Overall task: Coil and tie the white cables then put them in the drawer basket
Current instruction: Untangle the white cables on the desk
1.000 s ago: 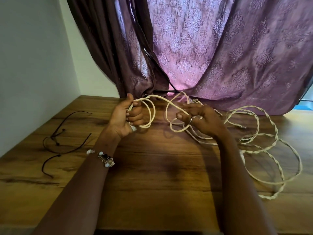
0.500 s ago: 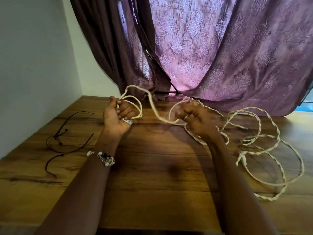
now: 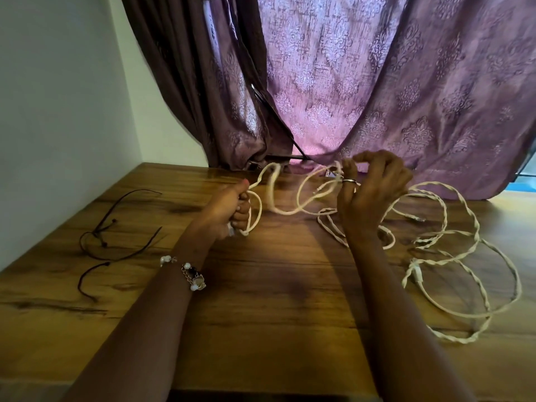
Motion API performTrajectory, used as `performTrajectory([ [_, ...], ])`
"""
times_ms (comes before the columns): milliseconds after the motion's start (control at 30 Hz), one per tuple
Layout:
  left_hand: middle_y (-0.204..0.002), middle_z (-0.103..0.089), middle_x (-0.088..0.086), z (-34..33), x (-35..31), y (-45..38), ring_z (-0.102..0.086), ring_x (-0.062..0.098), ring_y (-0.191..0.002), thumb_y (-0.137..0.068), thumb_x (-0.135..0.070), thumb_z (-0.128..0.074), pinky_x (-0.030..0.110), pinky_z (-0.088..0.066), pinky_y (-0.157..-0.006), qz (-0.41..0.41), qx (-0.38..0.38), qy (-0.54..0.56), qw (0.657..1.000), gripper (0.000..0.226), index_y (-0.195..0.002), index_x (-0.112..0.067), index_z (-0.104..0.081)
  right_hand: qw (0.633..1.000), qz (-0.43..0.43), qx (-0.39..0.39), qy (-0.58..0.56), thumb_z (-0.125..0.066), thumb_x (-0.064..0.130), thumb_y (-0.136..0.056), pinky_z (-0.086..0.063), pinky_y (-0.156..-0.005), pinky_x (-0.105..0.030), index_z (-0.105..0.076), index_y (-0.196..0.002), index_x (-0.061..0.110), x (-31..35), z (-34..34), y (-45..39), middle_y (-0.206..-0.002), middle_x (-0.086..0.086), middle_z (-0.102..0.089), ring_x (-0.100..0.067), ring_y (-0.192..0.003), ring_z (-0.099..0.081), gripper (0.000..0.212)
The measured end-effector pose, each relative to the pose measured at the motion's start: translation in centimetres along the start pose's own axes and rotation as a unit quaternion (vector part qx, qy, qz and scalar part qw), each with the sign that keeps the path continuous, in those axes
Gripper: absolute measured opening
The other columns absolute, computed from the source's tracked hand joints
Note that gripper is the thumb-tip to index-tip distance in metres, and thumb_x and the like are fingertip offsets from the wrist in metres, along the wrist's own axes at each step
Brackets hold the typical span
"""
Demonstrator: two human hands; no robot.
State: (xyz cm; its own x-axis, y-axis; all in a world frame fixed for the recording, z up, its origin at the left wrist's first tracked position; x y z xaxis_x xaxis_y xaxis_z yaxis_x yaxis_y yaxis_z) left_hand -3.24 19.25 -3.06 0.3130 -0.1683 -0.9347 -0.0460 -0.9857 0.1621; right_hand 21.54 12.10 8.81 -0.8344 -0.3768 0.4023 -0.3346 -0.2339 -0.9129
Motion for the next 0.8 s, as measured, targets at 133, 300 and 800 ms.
performTrajectory([
  [133,-0.036,-0.023,-0.006,0.7,1.0,0.1,-0.015,0.005,-0.026,-0.101,-0.031,-0.031,0.011,-0.010,-0.034,0.054,-0.043,0.027,0.997,0.045,-0.057,-0.019,-0.028,0.963,0.184,0.035,-0.196,-0.051,0.016,-0.093,-0.030,-0.086,-0.028,-0.061,-0.093,-0.001,7.8,1.4,1.4,-0.094,-0.020,-0.059,-0.027,-0.094,-0.048,0.020],
  [300,-0.030,-0.024,-0.006,1.6,0.1,0.2,-0.018,0.005,-0.021,-0.100,-0.032,-0.039,0.005,-0.016,-0.034,0.030,-0.103,0.033,0.994,0.047,-0.056,-0.017,-0.027,0.801,0.280,0.448,-0.281,-0.066,-0.005,-0.076,-0.046,-0.068,-0.026,-0.068,-0.085,0.003,13.1,-5.8,9.8,-0.080,-0.012,-0.068,-0.016,-0.071,-0.052,0.013],
  [800,-0.034,-0.028,-0.008,-2.7,1.3,3.9,-0.019,0.000,-0.025,-0.087,-0.032,-0.039,0.008,-0.018,-0.031,0.180,0.245,-0.042,0.952,0.033,-0.059,-0.015,-0.045,0.835,0.211,0.464,-0.205,-0.051,0.003,-0.074,-0.041,-0.086,-0.054,-0.060,-0.121,0.027,5.8,-10.1,9.2,-0.119,0.007,-0.064,-0.023,-0.106,-0.050,0.054],
])
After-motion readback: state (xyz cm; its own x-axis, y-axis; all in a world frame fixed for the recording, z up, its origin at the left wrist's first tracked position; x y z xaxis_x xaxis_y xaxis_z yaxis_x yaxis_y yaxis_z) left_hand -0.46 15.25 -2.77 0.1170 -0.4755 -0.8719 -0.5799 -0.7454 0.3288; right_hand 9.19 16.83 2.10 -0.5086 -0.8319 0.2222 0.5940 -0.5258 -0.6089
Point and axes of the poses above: each hand's wrist, its own y-axis away from the middle knuckle, its own z-axis out of the back of the hand, x = y × z, the point moved 9 cm from there along -y, towards the middle knuckle
